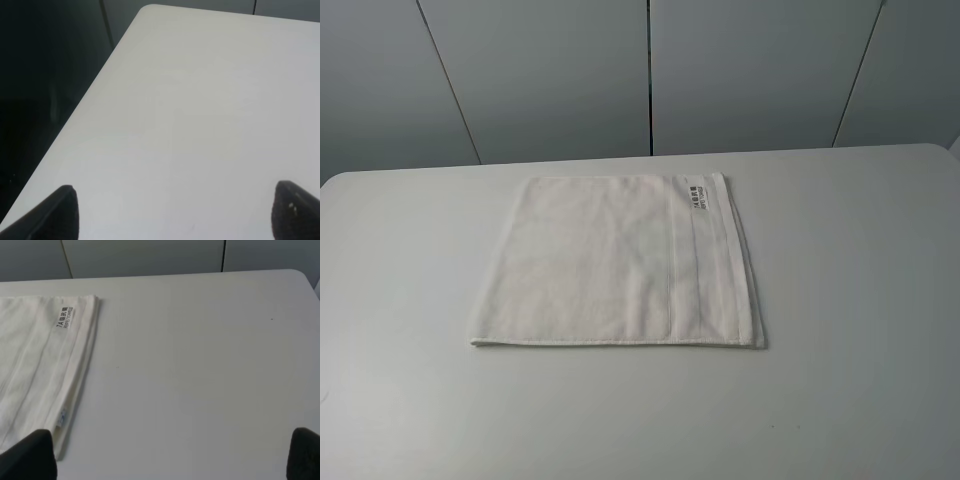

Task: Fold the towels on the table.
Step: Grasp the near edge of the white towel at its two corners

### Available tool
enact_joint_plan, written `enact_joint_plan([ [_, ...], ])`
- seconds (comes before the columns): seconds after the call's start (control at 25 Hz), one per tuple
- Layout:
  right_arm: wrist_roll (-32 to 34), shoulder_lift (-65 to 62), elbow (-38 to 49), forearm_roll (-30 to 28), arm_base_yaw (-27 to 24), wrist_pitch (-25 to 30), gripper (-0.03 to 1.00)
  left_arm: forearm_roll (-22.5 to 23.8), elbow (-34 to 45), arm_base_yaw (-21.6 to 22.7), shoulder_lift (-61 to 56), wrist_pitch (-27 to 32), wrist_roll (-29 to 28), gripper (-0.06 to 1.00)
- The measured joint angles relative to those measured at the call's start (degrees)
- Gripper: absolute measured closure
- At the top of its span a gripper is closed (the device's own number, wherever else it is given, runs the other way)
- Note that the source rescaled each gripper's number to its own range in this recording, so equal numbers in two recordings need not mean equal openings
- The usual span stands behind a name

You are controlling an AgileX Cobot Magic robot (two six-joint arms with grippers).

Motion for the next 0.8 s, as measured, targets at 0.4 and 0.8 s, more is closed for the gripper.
enact_joint_plan([
  [0.4, 0.0, 0.0, 0.0, 0.0, 0.0, 0.0, -0.03, 0.0, 0.0, 0.0, 0.0, 0.0, 0.0, -0.05],
  [0.8, 0.0, 0.0, 0.0, 0.0, 0.0, 0.0, -0.03, 0.0, 0.0, 0.0, 0.0, 0.0, 0.0, -0.05],
])
